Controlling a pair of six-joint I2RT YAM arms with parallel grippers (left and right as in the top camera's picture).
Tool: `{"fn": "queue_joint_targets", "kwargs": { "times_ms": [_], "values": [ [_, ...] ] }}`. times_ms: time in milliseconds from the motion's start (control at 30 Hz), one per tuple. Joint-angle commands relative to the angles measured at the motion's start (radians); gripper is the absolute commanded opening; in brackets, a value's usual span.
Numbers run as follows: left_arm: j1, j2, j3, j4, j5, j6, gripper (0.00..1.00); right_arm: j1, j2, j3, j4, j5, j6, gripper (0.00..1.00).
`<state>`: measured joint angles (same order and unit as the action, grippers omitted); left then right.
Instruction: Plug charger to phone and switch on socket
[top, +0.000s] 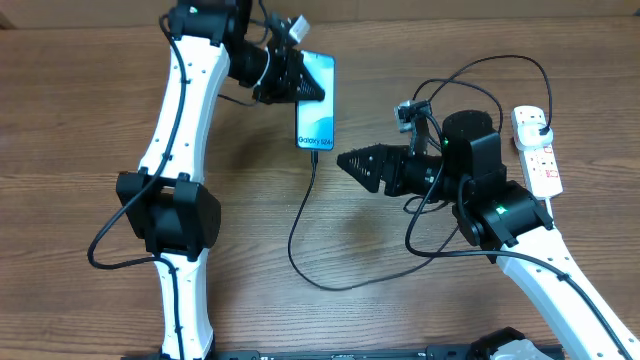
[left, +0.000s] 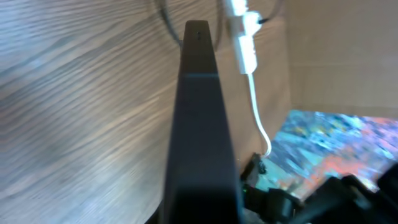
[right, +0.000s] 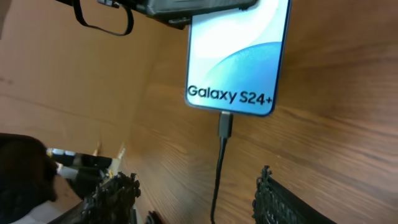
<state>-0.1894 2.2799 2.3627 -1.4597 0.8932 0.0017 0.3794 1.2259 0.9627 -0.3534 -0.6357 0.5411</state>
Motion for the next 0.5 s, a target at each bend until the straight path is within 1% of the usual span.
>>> {"fn": "queue_joint_targets", "kwargs": {
  "times_ms": [0,133,233,367,467],
  "values": [
    [0.001,-0.024,-0.097,0.069,-0.047,-0.021,0.04,-0.006,-0.012,0.018,-0.031,0.034,-0.04,0.63],
    [0.002,-0.024,-0.203,0.166,-0.074,-0.071,0.05,-0.006,-0.012,0.018,-0.1,0.056,-0.053,0.64],
    [0.002,-0.024,-0.27,0.232,-0.083,-0.071,0.04,-0.006,-0.012,0.018,-0.143,0.088,-0.053,0.64],
    [0.002,-0.024,-0.349,0.301,-0.153,-0.081,0.04,-0.006,-0.012,0.018,-0.177,0.104,-0.063,0.64],
    [0.008,-0.024,-0.404,0.348,-0.173,-0.08,0.05,-0.006,-0.012,0.018,-0.186,0.104,-0.073,0.64]
  ]
}}
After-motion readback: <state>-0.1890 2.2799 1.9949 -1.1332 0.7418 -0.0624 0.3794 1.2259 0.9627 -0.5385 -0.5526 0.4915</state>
